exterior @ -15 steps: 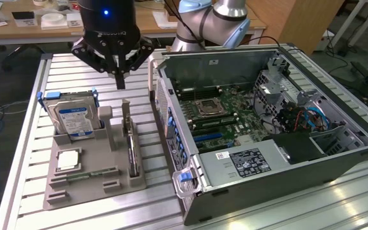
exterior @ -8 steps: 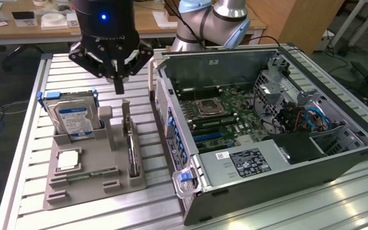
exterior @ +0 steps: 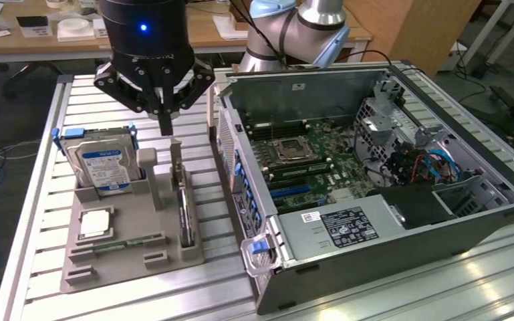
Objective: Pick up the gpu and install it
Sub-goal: 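Reach for the gpu, then pick up the gpu and move the gpu toward the slot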
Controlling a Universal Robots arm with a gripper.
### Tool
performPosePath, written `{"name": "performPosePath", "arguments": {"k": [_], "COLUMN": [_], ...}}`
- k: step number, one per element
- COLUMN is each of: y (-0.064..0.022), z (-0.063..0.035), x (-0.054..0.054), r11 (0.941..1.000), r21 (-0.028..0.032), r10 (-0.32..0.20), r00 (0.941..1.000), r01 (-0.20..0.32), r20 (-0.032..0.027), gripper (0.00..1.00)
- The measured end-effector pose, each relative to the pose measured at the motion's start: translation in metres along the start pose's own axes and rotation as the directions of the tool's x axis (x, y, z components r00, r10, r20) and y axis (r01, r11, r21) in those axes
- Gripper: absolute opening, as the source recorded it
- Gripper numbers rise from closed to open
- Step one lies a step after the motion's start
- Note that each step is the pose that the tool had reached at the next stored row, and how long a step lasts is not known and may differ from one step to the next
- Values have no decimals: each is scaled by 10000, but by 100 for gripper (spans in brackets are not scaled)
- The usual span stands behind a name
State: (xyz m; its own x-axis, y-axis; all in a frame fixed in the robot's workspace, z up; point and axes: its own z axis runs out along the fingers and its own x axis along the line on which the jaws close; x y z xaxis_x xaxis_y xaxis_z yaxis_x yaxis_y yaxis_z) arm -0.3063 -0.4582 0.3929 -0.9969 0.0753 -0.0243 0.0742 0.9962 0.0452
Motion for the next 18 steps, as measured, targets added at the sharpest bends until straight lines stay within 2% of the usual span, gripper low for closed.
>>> {"name": "performPosePath", "arguments": {"k": [4,18], "y": [-32,-32], "z": [-2,-2], "x": [-1,-2], "r11": [10000,10000], "r21": [5,6], "r10": [0,0], "r00": [10000,10000], "r01": [0,0], "r20": [0,0], "gripper": [11,11]}}
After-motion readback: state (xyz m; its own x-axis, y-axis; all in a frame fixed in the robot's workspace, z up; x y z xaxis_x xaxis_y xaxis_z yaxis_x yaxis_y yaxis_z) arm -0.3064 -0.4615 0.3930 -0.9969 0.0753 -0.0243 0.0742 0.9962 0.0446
